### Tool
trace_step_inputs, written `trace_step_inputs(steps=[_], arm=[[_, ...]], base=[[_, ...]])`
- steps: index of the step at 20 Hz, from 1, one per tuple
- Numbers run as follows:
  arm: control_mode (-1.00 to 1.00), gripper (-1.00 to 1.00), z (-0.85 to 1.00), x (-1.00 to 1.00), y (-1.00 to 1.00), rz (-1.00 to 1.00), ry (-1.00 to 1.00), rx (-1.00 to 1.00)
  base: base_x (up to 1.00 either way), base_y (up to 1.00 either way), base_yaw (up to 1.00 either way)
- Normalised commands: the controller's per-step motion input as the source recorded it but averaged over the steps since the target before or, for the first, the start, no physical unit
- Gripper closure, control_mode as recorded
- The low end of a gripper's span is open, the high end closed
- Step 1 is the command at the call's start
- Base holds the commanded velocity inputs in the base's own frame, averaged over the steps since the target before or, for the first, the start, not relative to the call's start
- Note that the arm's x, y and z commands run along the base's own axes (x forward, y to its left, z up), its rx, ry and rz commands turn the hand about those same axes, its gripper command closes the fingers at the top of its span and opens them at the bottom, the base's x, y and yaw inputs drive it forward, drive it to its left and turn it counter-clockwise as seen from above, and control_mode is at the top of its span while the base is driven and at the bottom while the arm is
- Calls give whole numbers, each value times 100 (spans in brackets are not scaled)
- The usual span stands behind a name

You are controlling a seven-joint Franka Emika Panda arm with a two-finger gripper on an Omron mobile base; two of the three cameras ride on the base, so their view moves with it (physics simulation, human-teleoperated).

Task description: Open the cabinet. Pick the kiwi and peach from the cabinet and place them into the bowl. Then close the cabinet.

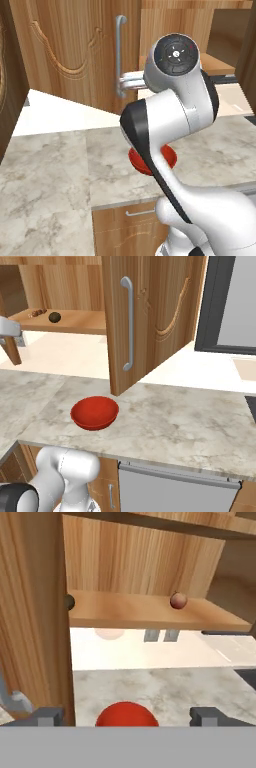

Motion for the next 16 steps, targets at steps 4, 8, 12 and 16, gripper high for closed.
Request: trace_step_inputs(steps=[4,8,12,16], arm=[[-100,-100,-9,0,-49,24,10,0],[-100,-100,-11,3,-34,28,1,1],[-100,-100,-7,26,-14,22,0,4],[-100,-100,-1,30,-11,19,0,5]], base=[[0,0,0],[0,0,0],[0,0,0],[0,0,0]])
